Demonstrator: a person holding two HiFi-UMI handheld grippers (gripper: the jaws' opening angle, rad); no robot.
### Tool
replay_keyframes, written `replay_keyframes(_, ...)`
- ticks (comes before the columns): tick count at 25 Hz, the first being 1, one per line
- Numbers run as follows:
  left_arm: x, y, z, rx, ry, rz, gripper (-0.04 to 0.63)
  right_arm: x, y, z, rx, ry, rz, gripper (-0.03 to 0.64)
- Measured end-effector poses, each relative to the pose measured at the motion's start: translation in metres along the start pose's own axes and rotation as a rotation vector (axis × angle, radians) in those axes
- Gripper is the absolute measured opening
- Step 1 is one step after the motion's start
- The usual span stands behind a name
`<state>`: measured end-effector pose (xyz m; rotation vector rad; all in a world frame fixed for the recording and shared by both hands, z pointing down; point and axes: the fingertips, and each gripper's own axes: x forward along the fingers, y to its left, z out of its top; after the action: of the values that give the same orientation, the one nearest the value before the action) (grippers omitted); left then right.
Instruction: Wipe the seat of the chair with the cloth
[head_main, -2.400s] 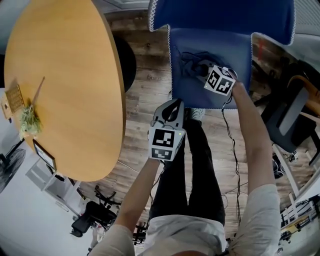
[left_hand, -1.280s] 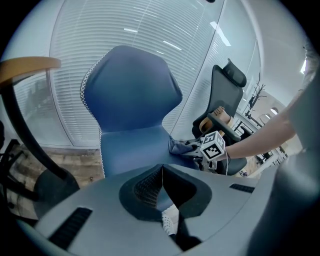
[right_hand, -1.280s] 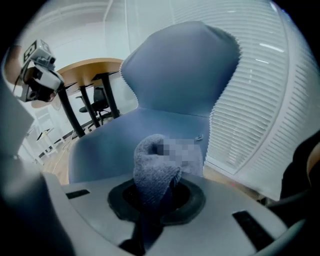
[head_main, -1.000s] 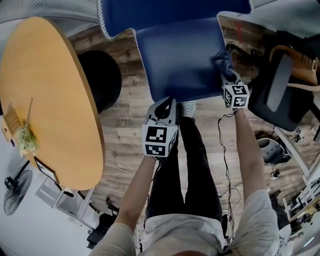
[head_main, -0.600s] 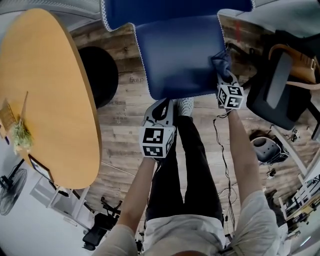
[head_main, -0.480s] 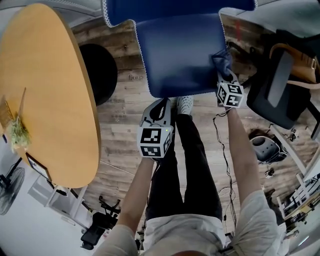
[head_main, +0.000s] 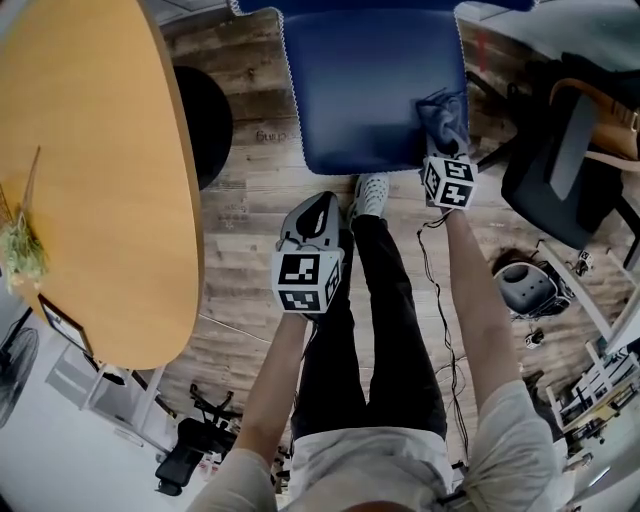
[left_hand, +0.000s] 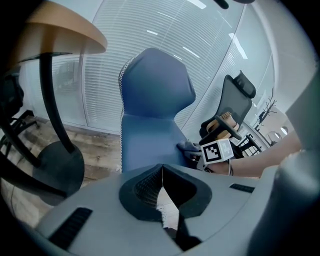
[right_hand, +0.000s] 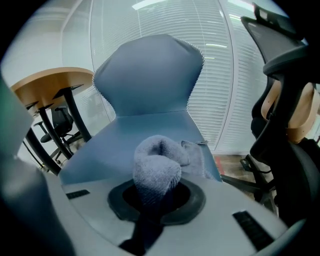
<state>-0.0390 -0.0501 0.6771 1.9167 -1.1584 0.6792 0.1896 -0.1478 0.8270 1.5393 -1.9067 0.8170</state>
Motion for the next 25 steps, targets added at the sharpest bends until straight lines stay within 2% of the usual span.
replay_keyframes(5, -0.009, -0.002, -0.003, 0.016, -0.002, -0.01, 0.028, -0.001, 0.026, -0.007, -0.003, 0.021, 0.036, 0.048)
replay_keyframes(12, -0.024, 0.005, -0.009, 0.042, -0.001, -0.012, 0.028, -0.001, 0.059, -0.01, 0.025, -0.008, 0.025, 0.048)
replay_keyframes(20, -0.038, 0.011, -0.028, 0.034, 0.008, -0.01, 0.028, 0.0, 0.066, -0.011, 0.026, -0.015, -0.033, 0.048)
replay_keyframes(25, -0.043, 0.018, -0.031, 0.031, 0.002, -0.001, 0.028, 0.0, 0.087, -0.01, 0.037, -0.016, -0.007, 0.048)
